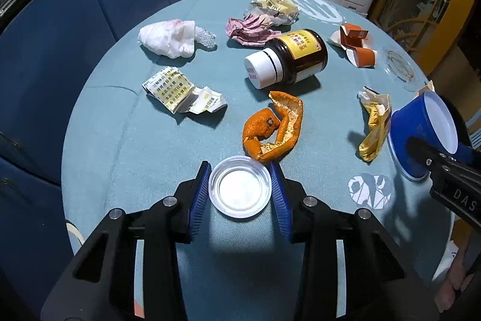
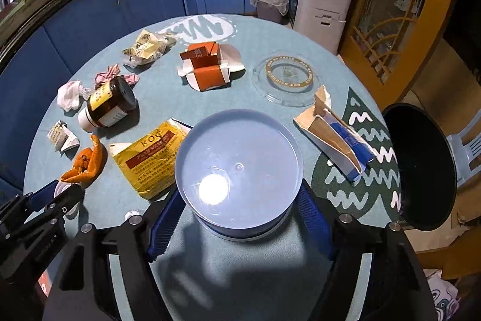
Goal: Collect trash
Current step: 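Grasp the white bottle cap with the left tool while the right tool grasps the blue cup, then carry the white cap and blue cup with both tools over the bin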
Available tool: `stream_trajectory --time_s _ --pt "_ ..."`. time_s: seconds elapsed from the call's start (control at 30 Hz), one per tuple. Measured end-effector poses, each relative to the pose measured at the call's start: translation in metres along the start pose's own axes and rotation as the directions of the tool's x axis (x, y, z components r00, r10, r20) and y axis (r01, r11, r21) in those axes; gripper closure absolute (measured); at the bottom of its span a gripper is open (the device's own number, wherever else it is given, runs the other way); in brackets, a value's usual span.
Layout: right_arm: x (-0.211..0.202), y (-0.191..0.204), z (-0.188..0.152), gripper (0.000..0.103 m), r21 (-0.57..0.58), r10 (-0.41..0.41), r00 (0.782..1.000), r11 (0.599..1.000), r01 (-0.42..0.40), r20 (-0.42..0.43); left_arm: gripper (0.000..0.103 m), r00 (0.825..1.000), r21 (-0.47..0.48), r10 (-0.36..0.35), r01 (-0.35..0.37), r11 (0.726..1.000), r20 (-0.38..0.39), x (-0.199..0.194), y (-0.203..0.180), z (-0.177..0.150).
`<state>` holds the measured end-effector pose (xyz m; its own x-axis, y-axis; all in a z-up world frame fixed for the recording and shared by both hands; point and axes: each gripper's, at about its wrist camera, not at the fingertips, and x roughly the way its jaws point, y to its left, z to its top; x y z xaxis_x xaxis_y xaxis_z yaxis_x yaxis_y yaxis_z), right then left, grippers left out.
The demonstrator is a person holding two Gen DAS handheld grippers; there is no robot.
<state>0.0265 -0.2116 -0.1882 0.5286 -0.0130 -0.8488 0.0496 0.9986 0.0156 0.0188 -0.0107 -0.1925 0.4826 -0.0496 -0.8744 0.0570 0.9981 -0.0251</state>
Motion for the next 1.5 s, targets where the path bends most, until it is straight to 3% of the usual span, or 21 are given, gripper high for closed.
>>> stream_trajectory --time_s 0.3,1.07,1.5 --pt "-0.020 -0.008 0.000 0.031 0.011 -0.004 0.999 1.000 0.004 0.046 0.062 0.998 0.030 0.013 -0.015 0.999 0.067 -0.019 -0.014 0.006" --pt "-0.045 -0.042 -0.002 0.031 0.060 0.010 0.994 0.998 -0.016 0.106 0.062 0.994 0.060 0.032 -0.039 0.997 0.107 -0.033 -0.052 0.022" --pt "-0.053 -0.078 0.001 0.031 0.116 0.004 0.991 0.993 -0.020 0.137 0.062 0.990 0.132 0.016 -0.035 0.991 0.142 -0.039 -0.098 0.039"
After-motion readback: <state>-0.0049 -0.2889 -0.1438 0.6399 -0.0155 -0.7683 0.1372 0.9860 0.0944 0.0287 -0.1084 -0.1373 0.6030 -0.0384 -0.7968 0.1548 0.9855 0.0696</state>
